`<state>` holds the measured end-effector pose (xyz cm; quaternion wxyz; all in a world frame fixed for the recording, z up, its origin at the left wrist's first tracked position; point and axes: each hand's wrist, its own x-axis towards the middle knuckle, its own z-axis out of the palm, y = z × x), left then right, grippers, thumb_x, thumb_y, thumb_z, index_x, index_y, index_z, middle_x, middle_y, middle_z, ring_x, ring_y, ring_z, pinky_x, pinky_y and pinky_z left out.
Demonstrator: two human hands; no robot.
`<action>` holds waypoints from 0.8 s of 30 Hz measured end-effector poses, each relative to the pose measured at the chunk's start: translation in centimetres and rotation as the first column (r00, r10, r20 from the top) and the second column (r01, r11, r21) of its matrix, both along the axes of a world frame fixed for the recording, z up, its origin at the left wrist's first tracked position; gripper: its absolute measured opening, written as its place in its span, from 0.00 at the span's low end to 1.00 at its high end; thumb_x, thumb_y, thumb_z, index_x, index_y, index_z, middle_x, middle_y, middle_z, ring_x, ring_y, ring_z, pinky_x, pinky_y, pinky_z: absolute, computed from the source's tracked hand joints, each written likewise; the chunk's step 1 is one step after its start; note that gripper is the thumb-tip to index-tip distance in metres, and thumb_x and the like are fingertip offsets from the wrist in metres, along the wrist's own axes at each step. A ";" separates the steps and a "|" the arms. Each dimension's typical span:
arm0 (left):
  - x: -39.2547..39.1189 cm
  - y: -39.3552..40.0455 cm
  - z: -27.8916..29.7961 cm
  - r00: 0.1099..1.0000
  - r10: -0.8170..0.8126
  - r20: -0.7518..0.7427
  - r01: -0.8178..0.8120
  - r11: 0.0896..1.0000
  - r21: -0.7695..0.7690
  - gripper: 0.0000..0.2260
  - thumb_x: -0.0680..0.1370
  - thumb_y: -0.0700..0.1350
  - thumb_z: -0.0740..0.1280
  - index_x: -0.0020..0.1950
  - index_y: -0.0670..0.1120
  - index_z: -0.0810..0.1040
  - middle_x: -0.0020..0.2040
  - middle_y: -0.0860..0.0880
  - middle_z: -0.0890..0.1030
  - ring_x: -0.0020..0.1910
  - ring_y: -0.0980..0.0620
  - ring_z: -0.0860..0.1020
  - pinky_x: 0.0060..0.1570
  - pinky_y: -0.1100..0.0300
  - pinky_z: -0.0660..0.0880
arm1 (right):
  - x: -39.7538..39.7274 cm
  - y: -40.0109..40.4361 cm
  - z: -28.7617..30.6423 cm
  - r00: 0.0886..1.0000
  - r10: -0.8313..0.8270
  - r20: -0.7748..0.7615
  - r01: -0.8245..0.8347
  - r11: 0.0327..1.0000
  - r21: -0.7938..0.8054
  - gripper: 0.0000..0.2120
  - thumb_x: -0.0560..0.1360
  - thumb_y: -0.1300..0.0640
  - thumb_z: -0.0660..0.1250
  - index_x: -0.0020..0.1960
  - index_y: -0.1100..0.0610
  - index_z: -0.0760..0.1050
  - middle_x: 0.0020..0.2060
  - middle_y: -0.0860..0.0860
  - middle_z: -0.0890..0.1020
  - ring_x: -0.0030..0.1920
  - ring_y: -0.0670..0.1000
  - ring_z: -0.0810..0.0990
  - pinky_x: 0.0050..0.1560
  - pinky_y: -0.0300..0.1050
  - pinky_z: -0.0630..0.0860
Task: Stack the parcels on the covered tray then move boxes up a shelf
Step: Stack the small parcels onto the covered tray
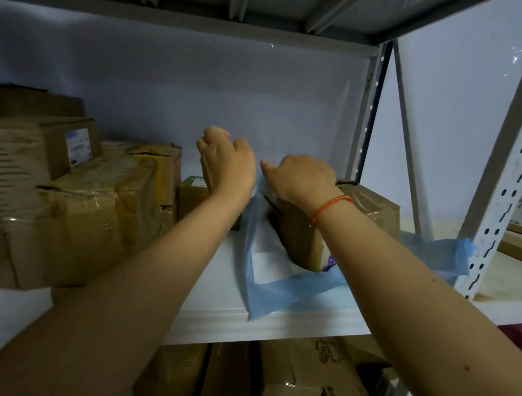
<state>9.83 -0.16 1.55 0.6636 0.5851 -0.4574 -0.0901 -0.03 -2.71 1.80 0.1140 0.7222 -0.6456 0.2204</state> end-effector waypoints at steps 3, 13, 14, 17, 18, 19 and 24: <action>1.0 0.9 0.8 0.999 0.032 0.008 -0.031 0.998 -0.048 0.12 0.79 0.40 0.57 0.62 0.40 0.70 0.62 0.43 0.72 0.49 0.50 0.69 0.38 0.67 0.56 | 2.3 -0.1 -0.2 0.994 0.105 0.043 -0.109 0.990 0.094 0.27 0.81 0.42 0.50 0.62 0.61 0.75 0.62 0.60 0.78 0.61 0.61 0.76 0.57 0.50 0.71; 6.4 4.7 3.8 0.959 0.187 0.214 -0.212 0.973 0.097 0.16 0.77 0.43 0.58 0.63 0.40 0.70 0.65 0.40 0.70 0.64 0.39 0.69 0.62 0.49 0.67 | 11.8 0.1 -0.4 0.784 0.379 0.491 -0.544 0.801 0.251 0.14 0.82 0.61 0.53 0.37 0.58 0.64 0.41 0.59 0.76 0.41 0.57 0.74 0.39 0.43 0.65; 7.1 5.1 3.9 0.944 0.208 0.254 -0.246 0.961 0.129 0.17 0.77 0.45 0.58 0.64 0.41 0.70 0.66 0.41 0.70 0.65 0.39 0.68 0.63 0.48 0.67 | 12.5 0.6 -0.3 0.751 0.394 0.530 -0.583 0.773 0.250 0.16 0.81 0.63 0.54 0.34 0.58 0.61 0.34 0.55 0.71 0.35 0.53 0.70 0.35 0.41 0.63; 9.3 6.2 3.7 0.894 0.288 0.344 -0.368 0.909 0.196 0.20 0.77 0.49 0.59 0.67 0.43 0.70 0.67 0.41 0.70 0.67 0.38 0.67 0.64 0.47 0.66 | 14.3 0.9 -0.5 0.699 0.417 0.582 -0.648 0.713 0.267 0.18 0.81 0.61 0.56 0.33 0.50 0.60 0.33 0.47 0.64 0.36 0.48 0.67 0.40 0.39 0.67; 10.1 6.4 3.4 0.879 0.313 0.358 -0.404 0.890 0.214 0.20 0.77 0.50 0.59 0.66 0.43 0.70 0.67 0.41 0.70 0.67 0.38 0.67 0.65 0.47 0.67 | 14.9 1.4 -0.3 0.692 0.419 0.588 -0.655 0.707 0.268 0.18 0.82 0.60 0.55 0.33 0.49 0.60 0.33 0.46 0.65 0.38 0.48 0.68 0.42 0.38 0.68; 10.7 6.6 3.1 0.869 0.331 0.368 -0.429 0.874 0.228 0.21 0.76 0.51 0.60 0.66 0.43 0.70 0.67 0.41 0.70 0.67 0.38 0.68 0.65 0.46 0.67 | 15.3 1.8 -0.1 0.675 0.425 0.602 -0.671 0.693 0.263 0.19 0.83 0.59 0.53 0.34 0.49 0.61 0.34 0.45 0.65 0.38 0.46 0.69 0.42 0.32 0.69; 12.3 7.5 0.8 0.807 0.381 0.452 -0.525 0.814 0.250 0.21 0.73 0.54 0.62 0.63 0.46 0.72 0.64 0.42 0.72 0.64 0.38 0.71 0.63 0.43 0.69 | 15.8 2.9 -0.4 0.654 0.409 0.637 -0.685 0.678 0.268 0.14 0.81 0.50 0.56 0.51 0.60 0.74 0.55 0.58 0.79 0.56 0.59 0.79 0.59 0.53 0.78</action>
